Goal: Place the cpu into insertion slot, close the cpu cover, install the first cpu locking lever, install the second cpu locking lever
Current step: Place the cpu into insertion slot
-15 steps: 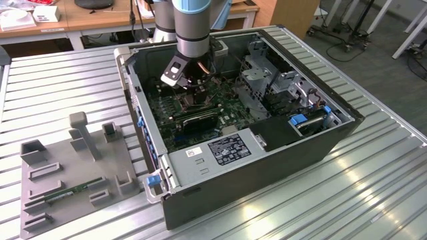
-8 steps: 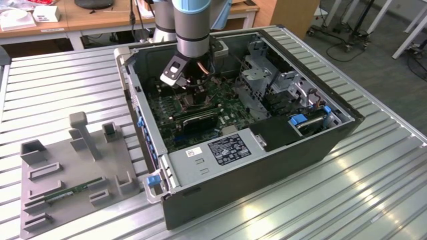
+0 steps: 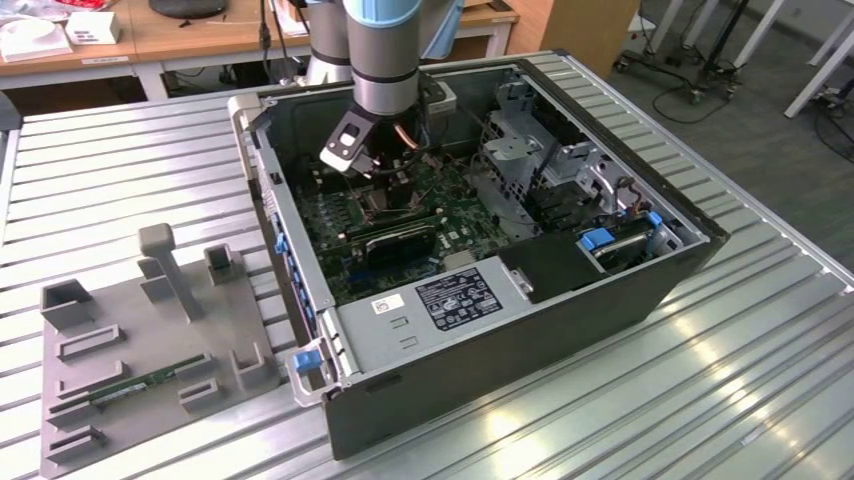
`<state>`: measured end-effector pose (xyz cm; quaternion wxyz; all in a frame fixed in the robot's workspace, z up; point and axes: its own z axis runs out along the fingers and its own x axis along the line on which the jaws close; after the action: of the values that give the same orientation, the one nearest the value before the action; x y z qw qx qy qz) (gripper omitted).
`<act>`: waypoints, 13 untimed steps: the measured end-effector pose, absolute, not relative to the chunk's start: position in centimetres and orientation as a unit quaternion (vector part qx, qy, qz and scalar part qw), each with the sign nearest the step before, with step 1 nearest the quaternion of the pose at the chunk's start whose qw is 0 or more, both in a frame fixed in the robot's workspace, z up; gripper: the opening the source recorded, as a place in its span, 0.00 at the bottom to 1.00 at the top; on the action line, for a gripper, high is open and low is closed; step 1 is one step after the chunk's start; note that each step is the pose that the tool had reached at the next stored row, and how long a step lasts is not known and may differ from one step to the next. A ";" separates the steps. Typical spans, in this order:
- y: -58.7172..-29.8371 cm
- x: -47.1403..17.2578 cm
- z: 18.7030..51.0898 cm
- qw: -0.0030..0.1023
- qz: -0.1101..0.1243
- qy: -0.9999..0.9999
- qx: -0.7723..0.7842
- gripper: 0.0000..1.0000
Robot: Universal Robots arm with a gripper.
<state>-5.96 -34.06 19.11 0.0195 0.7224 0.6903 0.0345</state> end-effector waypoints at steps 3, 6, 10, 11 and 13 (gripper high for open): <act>-34.1 -6.0 19.1 0.020 0.034 0.690 0.722 0.55; -34.1 -6.0 19.1 0.019 0.035 0.690 0.722 0.55; -34.1 -6.0 19.1 0.019 0.035 0.690 0.722 0.55; -34.1 -6.0 19.0 0.019 0.035 0.690 0.722 0.55; -34.0 -6.0 19.0 0.019 0.035 0.690 0.722 0.56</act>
<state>-5.95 -34.05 19.03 0.0194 0.7224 0.6903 0.0350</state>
